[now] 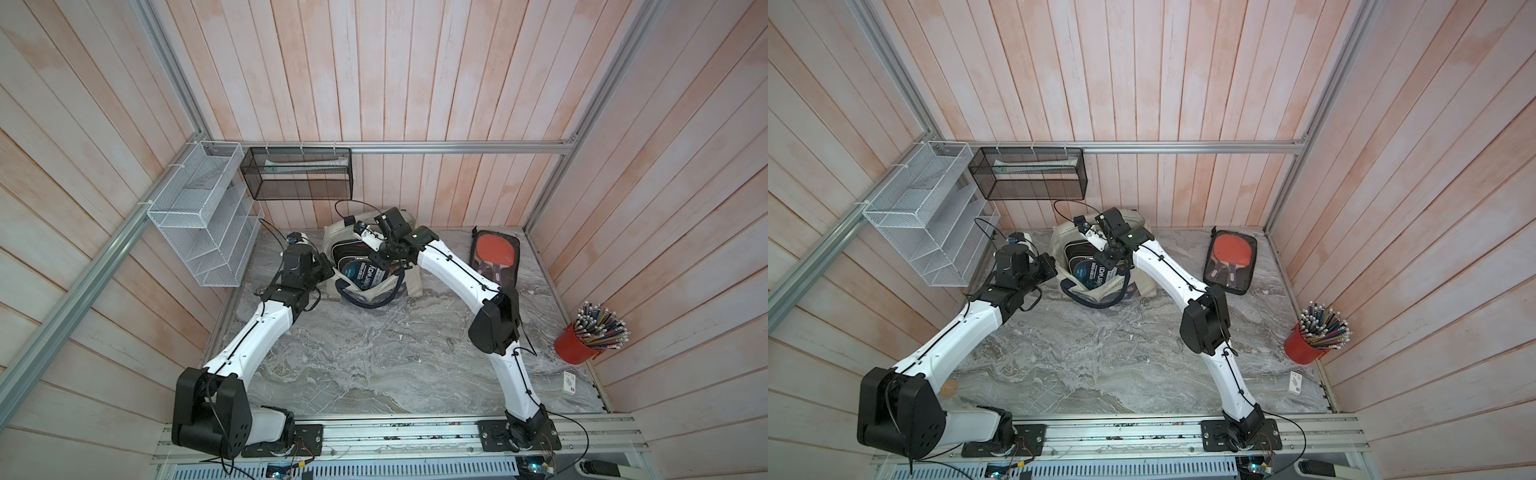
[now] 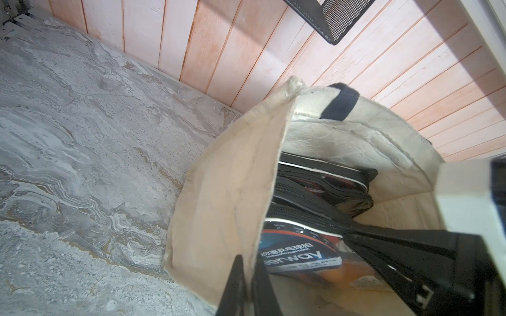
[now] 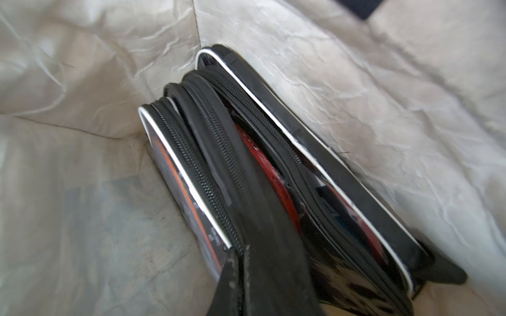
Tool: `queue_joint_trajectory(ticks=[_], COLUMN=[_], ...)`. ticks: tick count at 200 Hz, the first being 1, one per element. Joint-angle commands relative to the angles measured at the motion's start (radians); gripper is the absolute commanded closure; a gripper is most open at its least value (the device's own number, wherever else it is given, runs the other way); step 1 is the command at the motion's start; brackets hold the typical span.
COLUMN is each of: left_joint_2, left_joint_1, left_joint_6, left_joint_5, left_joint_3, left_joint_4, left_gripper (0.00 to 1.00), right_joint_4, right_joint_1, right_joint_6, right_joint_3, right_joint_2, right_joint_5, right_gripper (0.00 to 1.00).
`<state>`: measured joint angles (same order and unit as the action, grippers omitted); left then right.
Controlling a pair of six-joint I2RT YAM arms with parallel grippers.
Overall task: Remove the ping pong set from the canvas bag
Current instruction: Pick up the ping pong set from the canvas bag.
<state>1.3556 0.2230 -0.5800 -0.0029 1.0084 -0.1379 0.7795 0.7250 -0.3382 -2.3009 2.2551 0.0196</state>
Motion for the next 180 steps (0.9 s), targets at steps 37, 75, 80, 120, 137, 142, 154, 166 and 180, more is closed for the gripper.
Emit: queue_joint_trajectory(ticks=[37, 75, 80, 120, 137, 142, 154, 166, 180], left_joint_2=[0.011, 0.011, 0.011, 0.019, 0.02, 0.02, 0.02, 0.019, 0.018], left_joint_1=[-0.005, -0.006, -0.006, -0.007, -0.006, -0.006, -0.006, -0.006, -0.005], left_joint_6=[-0.003, 0.0, 0.0, -0.002, -0.003, -0.003, -0.003, -0.003, -0.003], left_joint_5=[0.015, 0.012, 0.011, 0.015, 0.018, 0.018, 0.018, 0.017, 0.017], left_joint_3=[-0.021, -0.016, -0.016, -0.018, -0.02, -0.02, -0.021, -0.022, -0.022], left_joint_4=[-0.01, -0.012, -0.014, -0.006, -0.003, -0.003, -0.003, -0.003, -0.003], left_gripper=[1.0, 1.0, 1.0, 1.0, 1.0, 1.0, 1.0, 1.0, 1.0], right_joint_4=[-0.102, -0.1, -0.099, -0.112, -0.121, -0.125, -0.139, -0.15, -0.164], right_joint_1=[-0.015, -0.031, -0.034, -0.052, -0.058, -0.06, -0.068, -0.074, -0.08], right_joint_6=[0.046, 0.077, 0.083, 0.121, 0.138, 0.143, 0.158, 0.172, 0.187], right_joint_3=[-0.091, -0.137, -0.145, -0.194, -0.21, -0.212, -0.215, -0.219, -0.225], right_joint_2=[-0.144, -0.153, -0.156, -0.194, -0.212, -0.217, -0.231, -0.242, -0.254], right_joint_5=[-0.046, -0.05, -0.047, -0.026, -0.021, -0.021, -0.011, -0.011, -0.011], right_gripper=[1.0, 1.0, 1.0, 1.0, 1.0, 1.0, 1.0, 1.0, 1.0])
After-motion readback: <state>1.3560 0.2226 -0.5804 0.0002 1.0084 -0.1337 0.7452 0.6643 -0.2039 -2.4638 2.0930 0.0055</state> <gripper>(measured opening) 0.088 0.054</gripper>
